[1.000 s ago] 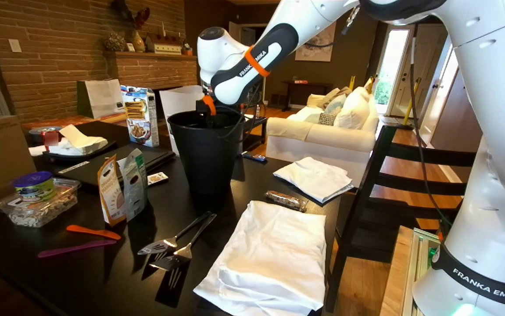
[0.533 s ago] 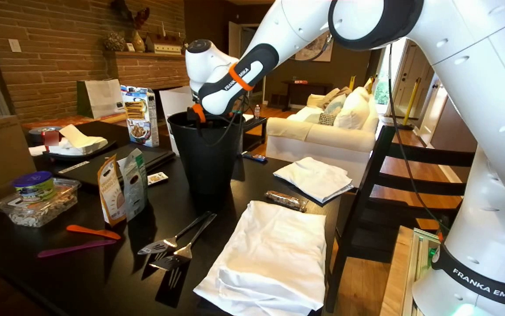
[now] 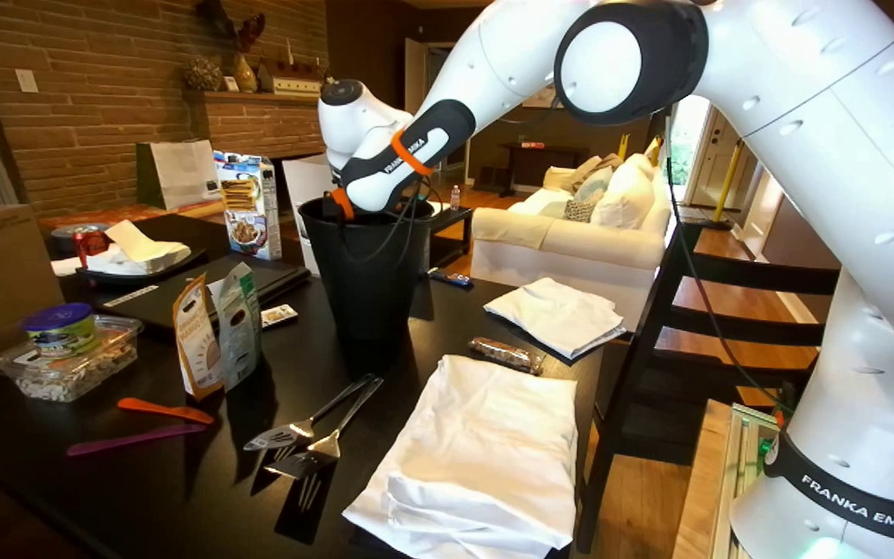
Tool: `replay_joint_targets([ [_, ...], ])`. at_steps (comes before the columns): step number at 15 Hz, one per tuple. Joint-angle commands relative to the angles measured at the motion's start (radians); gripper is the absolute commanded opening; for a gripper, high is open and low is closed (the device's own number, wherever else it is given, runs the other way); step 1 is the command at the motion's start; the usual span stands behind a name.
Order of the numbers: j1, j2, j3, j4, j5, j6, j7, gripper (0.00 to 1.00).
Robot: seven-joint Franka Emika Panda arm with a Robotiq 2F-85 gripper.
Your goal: Pick up the wooden spoon from the black bucket and place it on the table
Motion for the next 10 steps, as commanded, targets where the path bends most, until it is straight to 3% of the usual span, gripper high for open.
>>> replay_joint_targets([
  [1, 0.022, 0.055, -0.041, 0.083, 0.038, -0.033, -0.006, 1.00],
  [10, 0.076, 0.057, -0.109, 0.117, -0.003, -0.170, 0.074, 1.00],
])
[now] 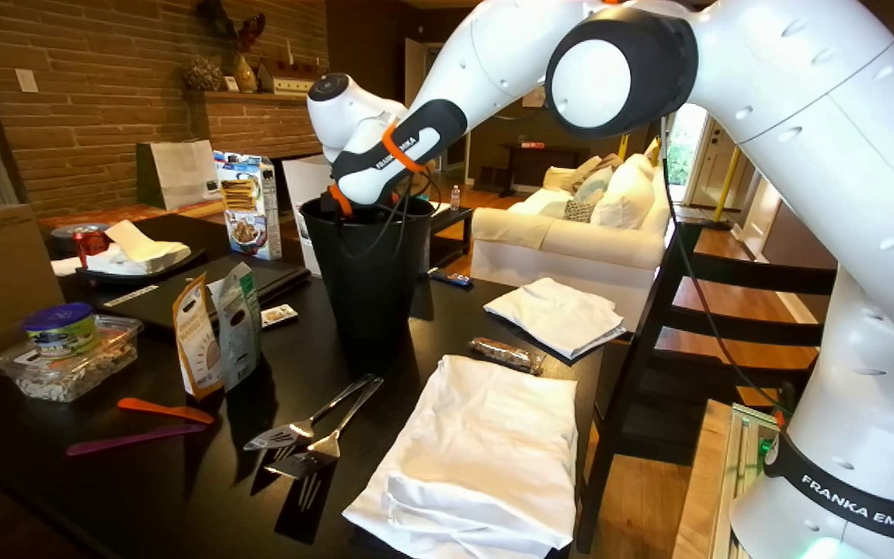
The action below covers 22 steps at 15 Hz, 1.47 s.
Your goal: Pick up the wooden spoon from the black bucket and place it on the table
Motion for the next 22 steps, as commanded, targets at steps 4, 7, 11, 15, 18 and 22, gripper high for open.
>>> replay_joint_targets([
  [4, 0.017, 0.058, -0.035, 0.068, -0.015, -0.037, 0.056, 1.00],
  [7, 0.012, 0.082, -0.039, 0.094, -0.014, -0.030, 0.068, 1.00],
  [11, 0.023, 0.097, -0.063, 0.106, -0.030, -0.026, 0.108, 1.00],
  [15, 0.039, 0.096, -0.091, 0.116, -0.045, -0.073, 0.149, 1.00],
  [18, 0.050, 0.089, -0.099, 0.115, -0.060, -0.120, 0.178, 1.00],
  [22, 0.060, 0.079, -0.098, 0.102, -0.087, -0.174, 0.261, 1.00],
])
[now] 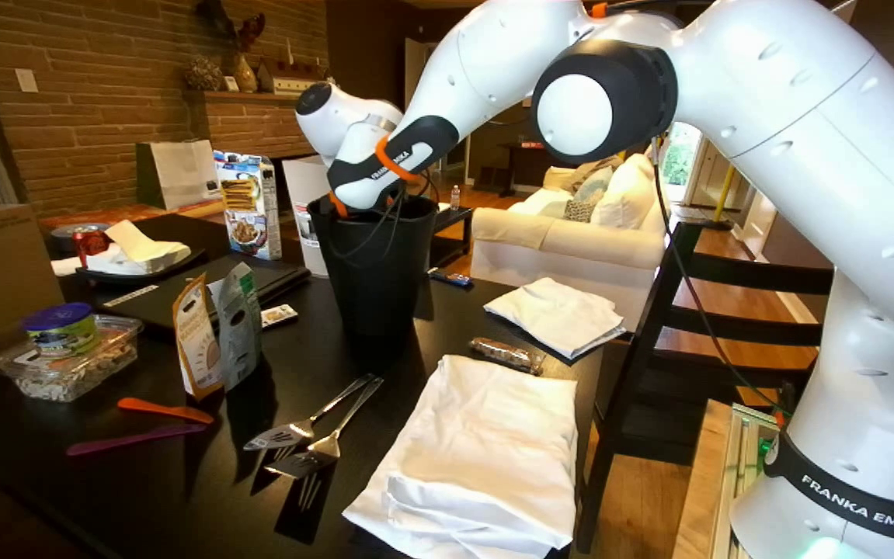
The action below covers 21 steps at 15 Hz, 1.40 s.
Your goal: Pick up the wooden spoon from the black bucket and place it on the table
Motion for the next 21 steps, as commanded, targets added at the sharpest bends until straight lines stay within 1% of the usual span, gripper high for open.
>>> replay_joint_targets([
  [1, 0.013, 0.012, -0.014, 0.014, -0.045, -0.049, 0.102, 1.00],
  [4, 0.004, 0.013, -0.003, 0.014, -0.054, -0.060, 0.141, 1.00],
  [9, -0.010, 0.019, 0.012, 0.016, -0.052, -0.040, 0.162, 1.00],
  [10, -0.010, 0.020, 0.011, 0.016, -0.053, -0.045, 0.164, 0.98],
  [11, -0.011, 0.022, 0.011, 0.017, -0.054, -0.043, 0.165, 0.74],
  [12, -0.011, 0.023, 0.009, 0.018, -0.056, -0.041, 0.168, 0.73],
  [13, -0.011, 0.025, 0.009, 0.019, -0.056, -0.040, 0.168, 0.69],
  [17, -0.013, 0.028, 0.010, 0.021, -0.059, -0.036, 0.171, 0.39],
  [21, -0.014, 0.028, 0.011, 0.022, -0.060, -0.035, 0.172, 0.13],
])
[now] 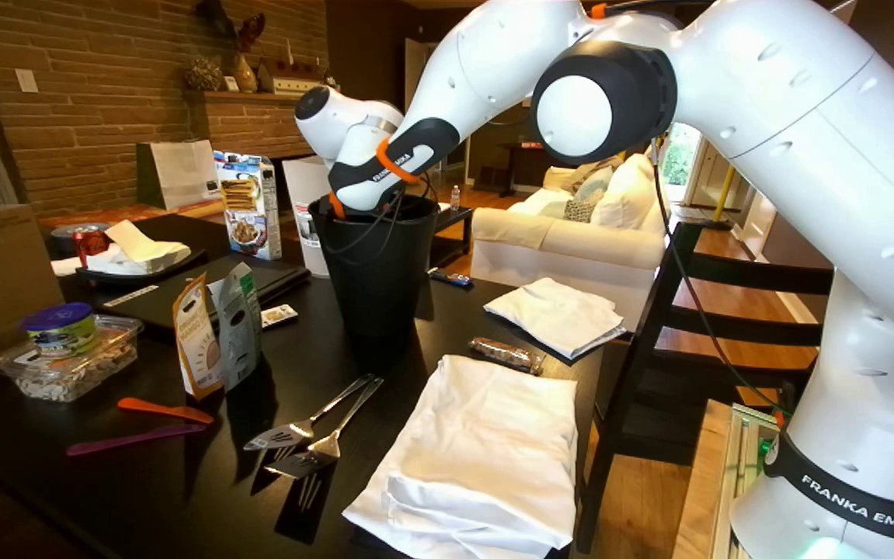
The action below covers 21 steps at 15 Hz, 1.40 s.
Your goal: Pick up the wooden spoon from the black bucket and place it on the table
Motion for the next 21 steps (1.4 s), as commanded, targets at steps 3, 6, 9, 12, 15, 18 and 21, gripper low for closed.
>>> replay_joint_targets([
  [3, -0.014, 0.025, 0.011, 0.021, -0.037, 0.005, 0.034, 0.00],
  [6, -0.013, 0.025, 0.007, 0.021, -0.043, 0.009, 0.039, 0.26],
  [9, -0.016, 0.034, 0.008, 0.025, -0.056, 0.017, 0.049, 0.40],
  [12, -0.024, 0.042, 0.015, 0.033, -0.051, 0.007, 0.041, 0.60],
  [15, -0.029, 0.052, 0.017, 0.040, -0.052, 0.006, 0.034, 0.81],
  [18, -0.036, 0.064, 0.019, 0.049, -0.046, 0.004, 0.033, 1.00],
  [21, -0.040, 0.073, 0.019, 0.056, -0.045, 0.004, 0.032, 1.00],
])
